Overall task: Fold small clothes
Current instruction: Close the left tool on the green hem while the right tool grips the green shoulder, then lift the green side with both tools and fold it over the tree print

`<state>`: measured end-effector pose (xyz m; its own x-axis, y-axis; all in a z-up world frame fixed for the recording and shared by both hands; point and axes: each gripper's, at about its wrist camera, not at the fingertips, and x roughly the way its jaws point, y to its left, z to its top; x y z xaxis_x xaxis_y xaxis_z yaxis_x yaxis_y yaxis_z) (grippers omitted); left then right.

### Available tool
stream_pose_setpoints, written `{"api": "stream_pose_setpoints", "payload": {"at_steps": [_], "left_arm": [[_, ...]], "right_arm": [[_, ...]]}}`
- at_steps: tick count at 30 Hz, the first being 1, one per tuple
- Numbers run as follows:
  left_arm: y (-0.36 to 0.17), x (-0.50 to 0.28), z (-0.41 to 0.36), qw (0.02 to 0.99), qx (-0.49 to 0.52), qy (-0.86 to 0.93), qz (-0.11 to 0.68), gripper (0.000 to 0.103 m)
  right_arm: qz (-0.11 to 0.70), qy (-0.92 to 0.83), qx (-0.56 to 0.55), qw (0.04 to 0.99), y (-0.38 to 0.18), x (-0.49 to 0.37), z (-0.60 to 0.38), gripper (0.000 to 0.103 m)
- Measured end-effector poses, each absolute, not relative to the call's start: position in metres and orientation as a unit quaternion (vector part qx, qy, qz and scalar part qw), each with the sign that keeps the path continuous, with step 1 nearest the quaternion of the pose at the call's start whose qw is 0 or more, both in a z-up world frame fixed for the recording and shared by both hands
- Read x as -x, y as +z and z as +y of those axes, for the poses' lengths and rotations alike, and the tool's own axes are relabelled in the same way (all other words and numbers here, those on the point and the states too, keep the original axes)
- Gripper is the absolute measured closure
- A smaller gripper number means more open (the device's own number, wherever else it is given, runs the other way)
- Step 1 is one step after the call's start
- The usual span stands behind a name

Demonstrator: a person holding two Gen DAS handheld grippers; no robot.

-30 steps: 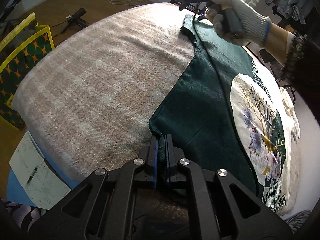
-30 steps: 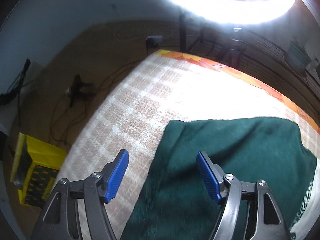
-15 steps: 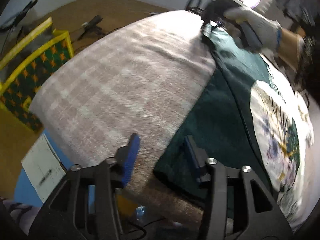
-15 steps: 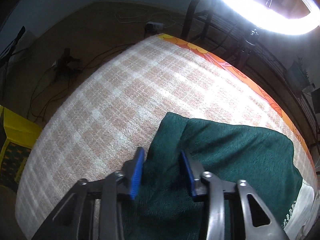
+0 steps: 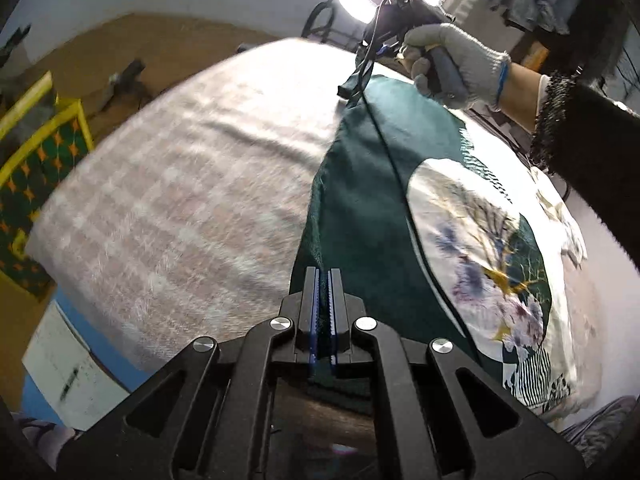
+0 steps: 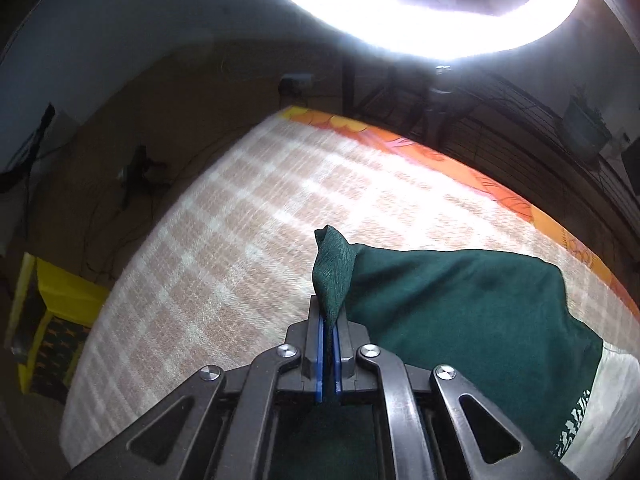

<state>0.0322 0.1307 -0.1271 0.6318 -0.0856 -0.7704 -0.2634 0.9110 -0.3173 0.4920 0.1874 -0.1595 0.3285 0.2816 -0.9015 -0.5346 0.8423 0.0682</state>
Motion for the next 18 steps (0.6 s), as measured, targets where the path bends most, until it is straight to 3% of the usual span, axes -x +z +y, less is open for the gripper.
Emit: {"api": "stream_pose_setpoints", "payload": {"at_steps": [12,18], "left_arm": [[-0.087,-0.026,0.049,0.903,0.139,-0.076,0.398,0.102],[-0.086,-0.035,-0.01,0.893,0.111,-0.141,0.413,0.102]], "right_arm": [[0.489,0.231,0.036,0.84,-0.106,-0.492,0.043,0.103],[0.488,0.193,0.027,0.851,-0.108,-0.49,-0.031,0.103]]}}
